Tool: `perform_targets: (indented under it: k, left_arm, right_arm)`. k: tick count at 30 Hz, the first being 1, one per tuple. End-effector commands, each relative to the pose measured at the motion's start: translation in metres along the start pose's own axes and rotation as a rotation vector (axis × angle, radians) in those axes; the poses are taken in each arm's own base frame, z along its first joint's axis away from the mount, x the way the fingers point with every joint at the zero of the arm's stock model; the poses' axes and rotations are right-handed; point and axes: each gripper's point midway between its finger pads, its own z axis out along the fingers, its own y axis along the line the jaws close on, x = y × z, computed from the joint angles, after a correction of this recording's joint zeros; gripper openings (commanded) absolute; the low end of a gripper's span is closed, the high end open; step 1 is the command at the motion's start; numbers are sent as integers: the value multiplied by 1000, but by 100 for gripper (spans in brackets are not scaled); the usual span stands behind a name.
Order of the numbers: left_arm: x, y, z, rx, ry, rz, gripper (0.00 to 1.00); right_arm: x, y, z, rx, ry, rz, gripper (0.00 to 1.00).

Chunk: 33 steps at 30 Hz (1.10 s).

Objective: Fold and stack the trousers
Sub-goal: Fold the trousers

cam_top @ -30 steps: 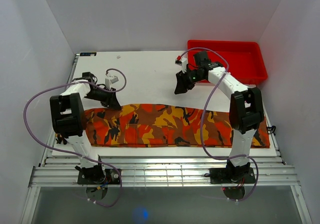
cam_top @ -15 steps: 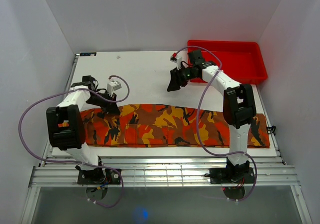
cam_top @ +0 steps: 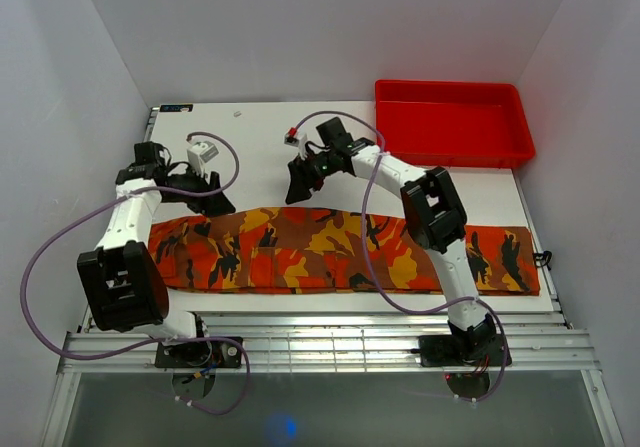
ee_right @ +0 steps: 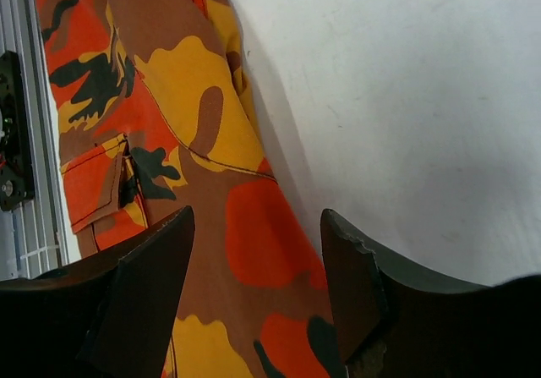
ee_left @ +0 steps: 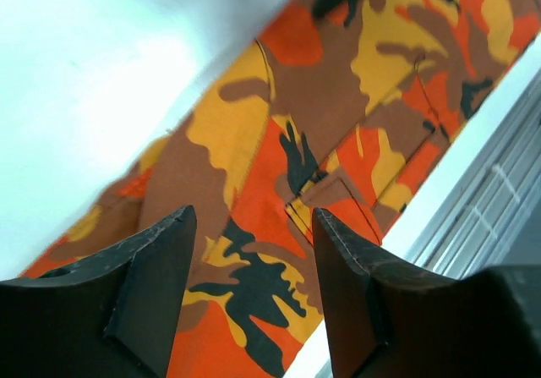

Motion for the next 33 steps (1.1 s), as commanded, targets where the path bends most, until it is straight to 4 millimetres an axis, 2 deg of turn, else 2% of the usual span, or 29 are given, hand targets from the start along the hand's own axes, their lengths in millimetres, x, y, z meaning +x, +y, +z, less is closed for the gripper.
perform_targets:
  k: [1,6,9,12,14,15,16,18,19,21,22,23,24,25,26,28,33]
  left_arm:
    - [-47,4,-24,-33,-139,-24,68]
    - [-55,21,-36,-32,-181,-123,69]
    - [-56,30,-43,-51,-193,-147,69]
    - [-54,37,-48,-70,-197,-161,68]
    - [-51,39,-49,-79,-193,-166,67]
    - [-50,39,-49,-83,-192,-168,67]
    - [-49,40,-49,-89,-189,-166,66]
    - [-43,42,-49,-97,-181,-181,64]
    - [-40,43,-48,-102,-171,-191,64]
    - [-34,45,-47,-106,-160,-215,62]
    - [-30,46,-47,-107,-155,-233,61]
    - [-28,47,-47,-109,-152,-248,61]
    - [-26,47,-47,-106,-150,-266,61]
    - [-21,45,-45,-95,-144,-287,61]
    - [-18,45,-44,-99,-134,-301,61]
    - [-6,44,-40,-98,-112,-338,62]
    - [24,39,-31,-100,-44,-384,64]
  right_arm:
    - [-5,9,23,-37,-5,-37,68]
    - [7,16,45,-58,31,-66,67]
    - [13,27,52,-89,44,-86,52]
    - [0,47,40,-87,4,-160,28]
    - [-2,57,34,-78,-4,-206,21]
    - [9,63,37,-70,18,-220,18]
    - [1,74,30,-63,1,-286,16]
    - [6,81,29,-33,14,-349,15]
    - [18,95,32,-39,36,-385,12]
    - [30,96,34,17,69,-487,11]
    - [35,111,38,10,79,-539,11]
    - [54,109,41,16,114,-589,10]
    - [61,106,42,59,136,-619,10]
    - [68,115,45,59,149,-657,9]
    - [83,109,46,97,180,-677,9]
    - [98,113,50,110,211,-732,9]
    - [132,100,57,183,291,-785,10]
